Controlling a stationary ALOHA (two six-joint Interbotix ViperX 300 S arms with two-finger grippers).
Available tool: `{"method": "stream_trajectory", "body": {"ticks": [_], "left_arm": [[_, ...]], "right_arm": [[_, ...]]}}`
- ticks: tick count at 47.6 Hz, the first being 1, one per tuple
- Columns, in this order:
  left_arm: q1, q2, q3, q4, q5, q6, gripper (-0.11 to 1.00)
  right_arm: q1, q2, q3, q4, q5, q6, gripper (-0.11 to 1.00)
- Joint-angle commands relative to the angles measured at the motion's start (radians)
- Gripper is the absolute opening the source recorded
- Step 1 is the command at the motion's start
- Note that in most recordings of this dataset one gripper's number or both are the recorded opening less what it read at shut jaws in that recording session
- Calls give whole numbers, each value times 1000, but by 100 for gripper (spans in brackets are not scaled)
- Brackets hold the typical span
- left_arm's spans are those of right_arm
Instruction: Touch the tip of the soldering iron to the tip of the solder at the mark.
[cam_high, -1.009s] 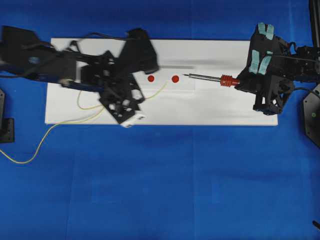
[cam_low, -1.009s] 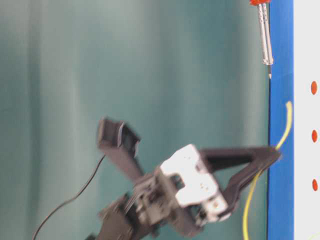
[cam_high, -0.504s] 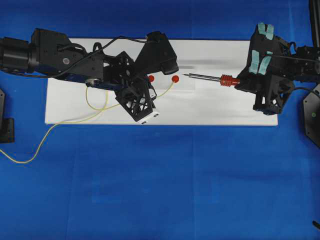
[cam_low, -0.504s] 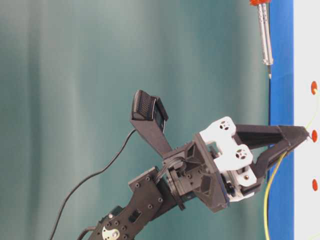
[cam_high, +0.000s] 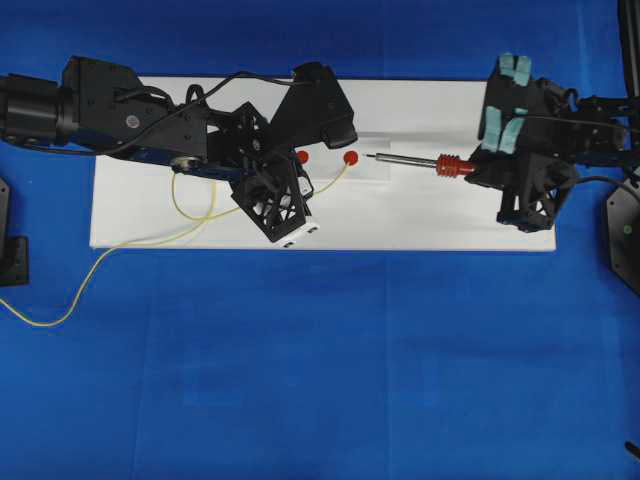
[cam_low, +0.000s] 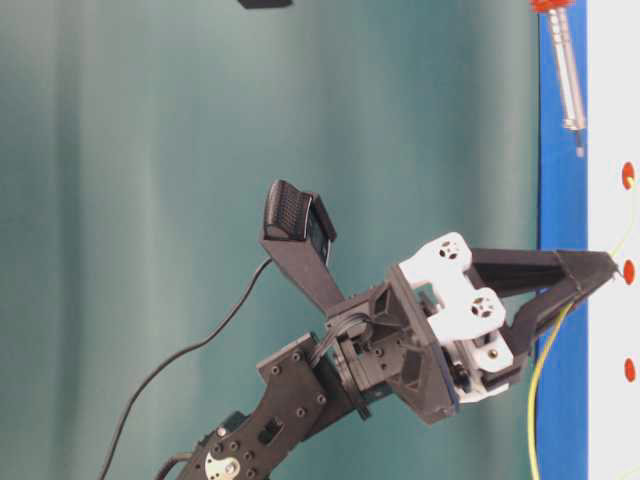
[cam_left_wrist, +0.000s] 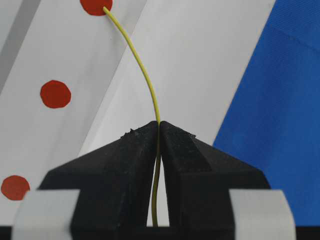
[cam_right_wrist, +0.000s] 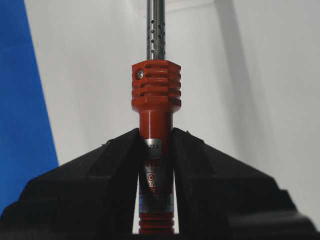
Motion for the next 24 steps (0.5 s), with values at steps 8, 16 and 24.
{"method": "stream_trajectory", "body": {"ticks": [8,16,24], "left_arm": [[3,-15,-17,2,-5,0,4],[3,-15,-17,3,-6,-2,4],[3,-15,-17,3,-5,-2,4]], "right_arm": [[-2,69,-48,-2,-18,2,6],[-2,106,-63,-2,-18,0,6],[-2,109,-64,-3,-18,0,6]]}}
